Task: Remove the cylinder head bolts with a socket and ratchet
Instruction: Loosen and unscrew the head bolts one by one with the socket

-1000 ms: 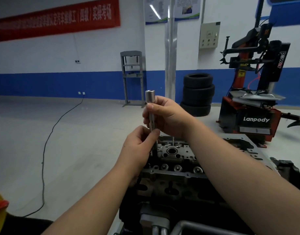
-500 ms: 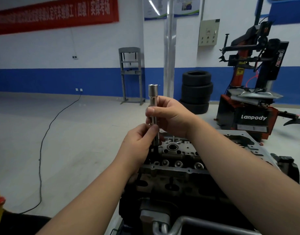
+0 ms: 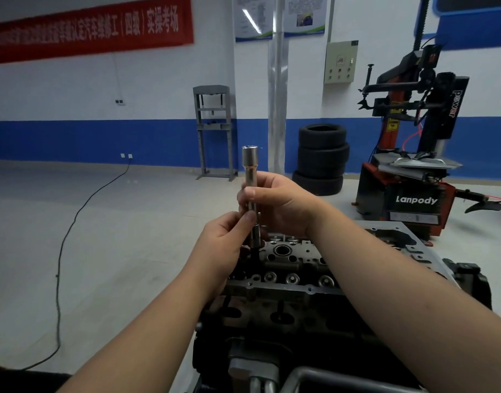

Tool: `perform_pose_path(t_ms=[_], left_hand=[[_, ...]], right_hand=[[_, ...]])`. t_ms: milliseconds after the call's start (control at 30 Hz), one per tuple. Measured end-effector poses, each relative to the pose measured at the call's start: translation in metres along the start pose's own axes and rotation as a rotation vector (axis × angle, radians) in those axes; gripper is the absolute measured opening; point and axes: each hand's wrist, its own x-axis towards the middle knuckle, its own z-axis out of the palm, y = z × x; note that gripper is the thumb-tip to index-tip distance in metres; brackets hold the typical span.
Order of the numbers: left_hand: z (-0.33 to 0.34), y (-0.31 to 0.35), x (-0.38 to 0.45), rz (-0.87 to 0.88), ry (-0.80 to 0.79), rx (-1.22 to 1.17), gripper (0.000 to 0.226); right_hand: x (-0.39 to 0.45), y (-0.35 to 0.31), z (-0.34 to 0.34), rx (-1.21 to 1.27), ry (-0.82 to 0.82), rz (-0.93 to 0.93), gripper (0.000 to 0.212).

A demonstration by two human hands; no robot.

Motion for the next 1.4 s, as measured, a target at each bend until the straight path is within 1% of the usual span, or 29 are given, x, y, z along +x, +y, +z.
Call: perform_pose_path(t_ms=[67, 133, 233, 300, 400, 500, 600, 633, 700, 867, 933, 1067, 1133, 1200, 1300, 1400], left_hand=[[0.0003, -0.0009, 0.0011, 0.012, 0.008, -0.002, 0.035], [0.0003, -0.0006, 0.002, 0.002, 0.002, 0.0, 0.032], [0.0, 0.0019, 0.001, -0.05, -0.054, -0.009, 0.041], [-0.0002, 0.0032, -0.0005, -0.065, -0.075, -0.02, 0.041], [-0.0011, 0.0042, -0.0015, -0.072, -0.044, -0.068, 0.039], [-0.0021, 0.0046, 0.0, -0.088, -0.015, -0.109, 0.044], [-0.0031, 0.0034, 0.0009, -0.075, -0.01, -0.144, 0.037], [-0.0032, 0.0032, 0.0009, -0.067, -0.012, -0.142, 0.034], [-0.0026, 0.0034, 0.0001, -0.053, -0.024, -0.138, 0.035], [-0.0012, 0.0055, -0.0034, -0.059, -0.041, -0.083, 0.04], [-0.0002, 0.0058, -0.0041, -0.054, -0.032, -0.056, 0.036], [0.004, 0.0039, -0.0017, -0.006, 0.003, 0.001, 0.03], [0.0043, 0.0032, -0.0013, 0.009, 0.017, 0.004, 0.029], [0.0028, 0.0036, -0.0015, -0.014, 0.0, -0.024, 0.034], [-0.0001, 0.0046, -0.0014, -0.071, -0.05, -0.05, 0.046], [-0.0005, 0.0034, -0.0011, -0.064, -0.036, -0.046, 0.047]], right_hand=[[0.0004, -0.0001, 0.0003, -0.011, 0.004, -0.01, 0.01], [-0.0004, -0.0009, -0.001, 0.012, -0.034, -0.002, 0.006], [-0.0018, -0.0006, -0.0034, 0.039, -0.065, 0.04, 0.018], [-0.0021, 0.0006, -0.0049, 0.03, -0.057, 0.055, 0.021], [-0.001, 0.0024, -0.0036, 0.03, -0.034, 0.047, 0.023], [0.0017, 0.0048, -0.0014, -0.018, 0.019, 0.018, 0.016], [0.0025, 0.0044, -0.0019, -0.01, 0.032, -0.007, 0.018], [0.0021, 0.0037, -0.0026, -0.008, 0.016, -0.009, 0.016], [0.0016, 0.0039, -0.0034, -0.022, -0.02, -0.006, 0.009], [-0.0003, 0.0024, -0.0028, -0.025, -0.035, 0.029, 0.018], [-0.0012, 0.0018, -0.0022, -0.004, -0.032, 0.033, 0.016], [0.0015, 0.0045, -0.0023, -0.004, 0.026, 0.0, 0.015], [0.0027, 0.0049, -0.0038, -0.006, 0.019, -0.001, 0.013], [0.003, 0.0049, -0.0067, 0.011, -0.032, 0.015, 0.012], [0.0022, 0.0043, -0.0089, 0.03, -0.086, 0.046, 0.019], [0.0017, 0.0044, -0.0097, 0.064, -0.093, 0.051, 0.02]])
